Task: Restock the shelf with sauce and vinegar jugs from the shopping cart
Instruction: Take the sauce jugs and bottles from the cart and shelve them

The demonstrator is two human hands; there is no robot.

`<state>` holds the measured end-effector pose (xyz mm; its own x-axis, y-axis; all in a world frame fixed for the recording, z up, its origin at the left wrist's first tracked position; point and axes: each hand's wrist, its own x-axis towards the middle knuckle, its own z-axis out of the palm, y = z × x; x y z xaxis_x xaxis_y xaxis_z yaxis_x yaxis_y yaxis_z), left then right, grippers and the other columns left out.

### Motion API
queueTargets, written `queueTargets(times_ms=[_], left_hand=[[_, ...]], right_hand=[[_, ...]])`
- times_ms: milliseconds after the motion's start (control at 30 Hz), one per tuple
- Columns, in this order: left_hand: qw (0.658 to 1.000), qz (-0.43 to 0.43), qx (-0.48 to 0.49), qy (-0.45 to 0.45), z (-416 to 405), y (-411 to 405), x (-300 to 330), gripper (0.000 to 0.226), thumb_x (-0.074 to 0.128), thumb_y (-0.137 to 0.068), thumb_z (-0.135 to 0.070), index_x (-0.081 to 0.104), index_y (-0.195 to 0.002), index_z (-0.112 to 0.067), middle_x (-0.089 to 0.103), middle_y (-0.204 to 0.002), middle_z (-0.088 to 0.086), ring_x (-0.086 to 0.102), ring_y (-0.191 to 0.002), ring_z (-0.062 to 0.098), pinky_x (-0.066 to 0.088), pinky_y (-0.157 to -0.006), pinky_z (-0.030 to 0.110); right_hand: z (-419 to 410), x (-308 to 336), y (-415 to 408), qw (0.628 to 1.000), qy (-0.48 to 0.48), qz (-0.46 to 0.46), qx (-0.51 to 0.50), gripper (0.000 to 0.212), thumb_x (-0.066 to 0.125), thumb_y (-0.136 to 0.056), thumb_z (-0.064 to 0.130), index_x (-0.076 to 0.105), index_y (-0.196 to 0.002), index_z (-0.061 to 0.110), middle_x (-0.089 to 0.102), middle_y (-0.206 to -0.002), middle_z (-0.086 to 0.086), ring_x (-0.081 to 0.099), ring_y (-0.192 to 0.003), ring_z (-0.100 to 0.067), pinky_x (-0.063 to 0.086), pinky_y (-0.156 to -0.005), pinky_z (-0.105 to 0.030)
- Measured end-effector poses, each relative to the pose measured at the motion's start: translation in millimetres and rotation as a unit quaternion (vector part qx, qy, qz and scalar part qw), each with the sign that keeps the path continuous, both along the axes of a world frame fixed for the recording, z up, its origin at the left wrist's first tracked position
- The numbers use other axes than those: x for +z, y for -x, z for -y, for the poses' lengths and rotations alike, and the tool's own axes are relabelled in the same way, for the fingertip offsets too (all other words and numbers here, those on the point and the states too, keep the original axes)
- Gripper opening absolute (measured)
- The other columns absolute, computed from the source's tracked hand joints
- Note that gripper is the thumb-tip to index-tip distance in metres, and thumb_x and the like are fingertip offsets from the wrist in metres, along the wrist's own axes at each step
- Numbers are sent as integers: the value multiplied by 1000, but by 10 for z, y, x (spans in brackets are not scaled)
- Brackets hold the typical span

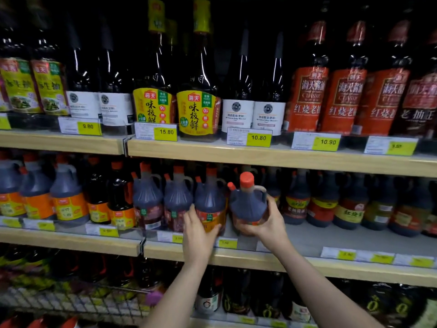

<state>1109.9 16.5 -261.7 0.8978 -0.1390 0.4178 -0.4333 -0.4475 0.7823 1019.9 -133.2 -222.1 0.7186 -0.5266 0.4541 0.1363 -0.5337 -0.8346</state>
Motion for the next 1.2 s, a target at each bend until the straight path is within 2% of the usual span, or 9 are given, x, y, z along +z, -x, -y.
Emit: queueTargets(times_ms=[67,167,267,433,600,900,1033,1133,1200], left_hand=[[999,10,30,-9,59,-21,-45,84,78,-70,-32,33,-136,-8,42,-129,12,43,-123,33,42,-95,42],[998,25,57,-22,108,-29,-79,80,78,-71,-30,34,-134,-7,42,-125,12,42,-120,33,41,-95,43],[998,13,53,-16,106,4,-75,79,75,-74,-32,32,-136,-7,40,-129,12,39,-124,31,41,-97,41],[999,-2,41,-25,79,12,-59,79,75,-75,-31,32,-136,-7,40,-130,11,40,-125,29,41,-99,37],[998,-24,40,-42,61,43,-84,76,74,-77,-30,33,-135,-3,42,-126,14,44,-122,30,42,-99,37],[999,-20,32,-25,79,38,-146,74,73,-78,-26,33,-135,-2,42,-126,15,42,-123,31,42,-99,40],[998,-66,-18,-4,-40,57,-16,73,71,-80,-24,30,-138,-7,41,-133,11,41,-126,25,39,-101,33],[994,-84,-59,-38,-318,151,200,70,70,-81,-30,34,-138,-8,42,-137,10,45,-125,25,39,-99,35],[993,-80,-61,-64,-606,266,377,60,68,-81,-34,44,-131,-11,50,-130,9,51,-118,26,44,-94,36]], right_hand=[[56,-126,-101,1000,-17,-16,-11,83,89,-50,16,47,-121,22,60,-107,9,59,-96,-2,41,-70,-5],[150,-270,-263,997,-46,-53,-21,84,90,-53,11,47,-125,9,60,-112,-2,58,-105,-17,44,-81,-22],[180,-293,-329,992,-80,-92,-28,86,91,-52,16,47,-126,10,62,-118,-7,60,-108,-21,50,-92,-38],[155,-233,-298,983,-110,-143,-20,85,88,-58,12,43,-130,10,59,-115,-2,58,-103,-16,48,-87,-32],[159,-266,-283,973,-139,-181,-29,88,90,-52,19,42,-126,10,61,-121,-11,60,-109,-26,50,-95,-48],[193,-358,-348,969,-164,-183,28,83,84,-62,7,38,-130,9,57,-126,-12,57,-115,-25,48,-98,-43],[149,-174,-238,962,-154,-216,58,90,79,-69,4,25,-141,6,45,-132,-4,44,-122,-14,39,-88,-18],[66,86,-14,967,-127,-218,32,102,81,-69,14,15,-147,7,33,-149,-7,32,-137,-20,33,-101,-26],[-80,285,178,969,-97,-227,27,89,78,-73,20,27,-144,7,36,-149,-9,35,-136,-23,33,-105,-31]])
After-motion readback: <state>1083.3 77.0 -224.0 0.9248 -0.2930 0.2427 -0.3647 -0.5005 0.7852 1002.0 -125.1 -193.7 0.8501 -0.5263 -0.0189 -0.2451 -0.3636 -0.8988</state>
